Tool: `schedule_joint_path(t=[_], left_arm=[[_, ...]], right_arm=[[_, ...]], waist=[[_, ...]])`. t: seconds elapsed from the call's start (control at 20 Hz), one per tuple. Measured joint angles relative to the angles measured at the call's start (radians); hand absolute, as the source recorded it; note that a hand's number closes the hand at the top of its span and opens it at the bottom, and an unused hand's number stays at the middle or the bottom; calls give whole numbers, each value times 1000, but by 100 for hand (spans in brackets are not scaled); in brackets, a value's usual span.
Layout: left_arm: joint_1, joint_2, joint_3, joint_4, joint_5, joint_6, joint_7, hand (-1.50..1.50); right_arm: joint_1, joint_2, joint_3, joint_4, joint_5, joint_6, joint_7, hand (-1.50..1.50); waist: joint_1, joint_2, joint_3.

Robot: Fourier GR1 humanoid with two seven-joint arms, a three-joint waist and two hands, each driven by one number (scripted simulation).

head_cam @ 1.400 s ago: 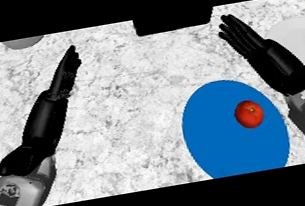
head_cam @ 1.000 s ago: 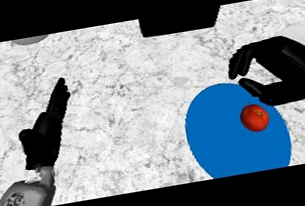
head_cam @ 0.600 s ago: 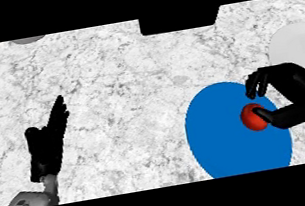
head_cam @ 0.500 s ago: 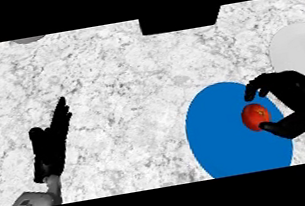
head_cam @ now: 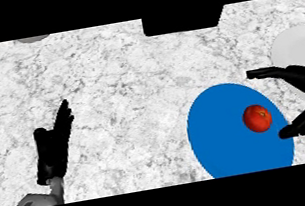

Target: Pick the tomato from the plate and place it in the plate

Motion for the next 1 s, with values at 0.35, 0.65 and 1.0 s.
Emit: schedule_joint_path(t=[0.35, 0.65, 1.0], left_arm=[[-6, 6, 23, 12, 4, -15, 9, 0], [0, 2, 24, 5, -5, -21, 15, 0], [11, -19, 27, -4, -27, -12, 19, 0]], right_arm=[[-112, -85, 81, 51, 222, -73, -69, -150], [-173, -111, 203, 60, 373, -78, -61, -150], [-230, -77, 274, 132, 481, -82, -66, -150]], waist=[[-5, -4, -3], [-8, -6, -4], [-14, -7, -4]])
